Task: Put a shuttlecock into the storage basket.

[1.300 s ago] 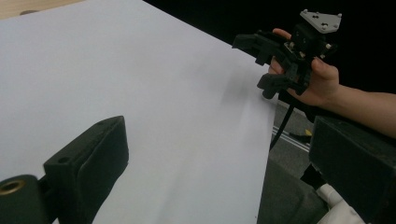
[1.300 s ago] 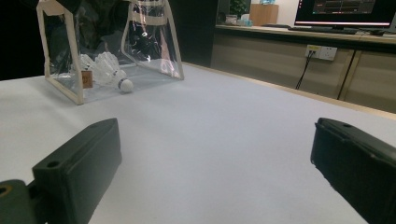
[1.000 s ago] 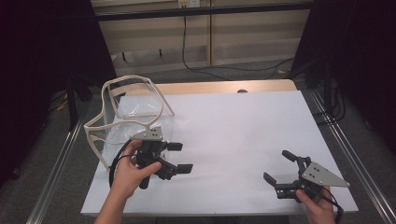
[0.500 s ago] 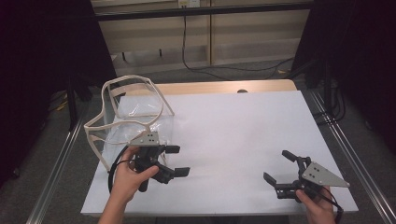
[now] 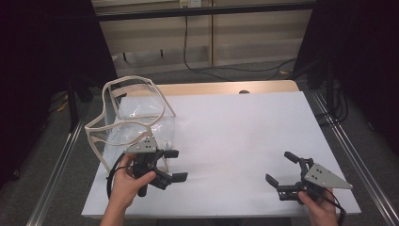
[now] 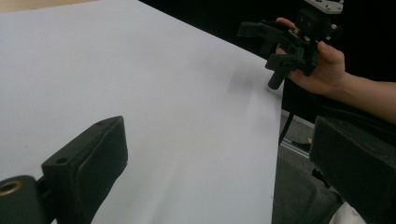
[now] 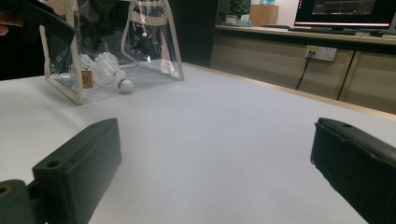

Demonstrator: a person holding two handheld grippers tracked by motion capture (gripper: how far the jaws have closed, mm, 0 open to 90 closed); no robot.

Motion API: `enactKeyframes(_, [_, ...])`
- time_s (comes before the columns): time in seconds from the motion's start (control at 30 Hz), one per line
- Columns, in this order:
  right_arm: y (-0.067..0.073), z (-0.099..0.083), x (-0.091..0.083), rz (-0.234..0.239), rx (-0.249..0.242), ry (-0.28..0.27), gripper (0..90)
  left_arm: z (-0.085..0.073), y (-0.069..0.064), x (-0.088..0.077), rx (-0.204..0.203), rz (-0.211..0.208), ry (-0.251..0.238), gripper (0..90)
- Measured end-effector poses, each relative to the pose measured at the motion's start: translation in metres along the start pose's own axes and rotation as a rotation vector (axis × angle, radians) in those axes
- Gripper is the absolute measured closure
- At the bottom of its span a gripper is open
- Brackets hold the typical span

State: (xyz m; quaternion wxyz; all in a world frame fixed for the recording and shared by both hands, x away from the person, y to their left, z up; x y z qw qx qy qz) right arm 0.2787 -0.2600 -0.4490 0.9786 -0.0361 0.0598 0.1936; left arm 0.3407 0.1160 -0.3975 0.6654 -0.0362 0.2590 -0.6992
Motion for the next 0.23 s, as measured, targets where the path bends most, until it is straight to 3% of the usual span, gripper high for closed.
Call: enactKeyframes(0.23, [0.0003,0.0001,0.0001,0.003,0.000,-0.001,1.4,-0.0058,0.0005,-0.0053,-0.001,0.010,-0.004,4.5])
Point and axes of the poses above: each handheld gripper's, and its own axes: x roughly forward along the jaws, z roughly out of its top, y roughly to its left, the point moved 5 cm from there along x, roughly forward along the jaws, and after that the axes turned 15 degrees about -z, right-handed, at the moved point
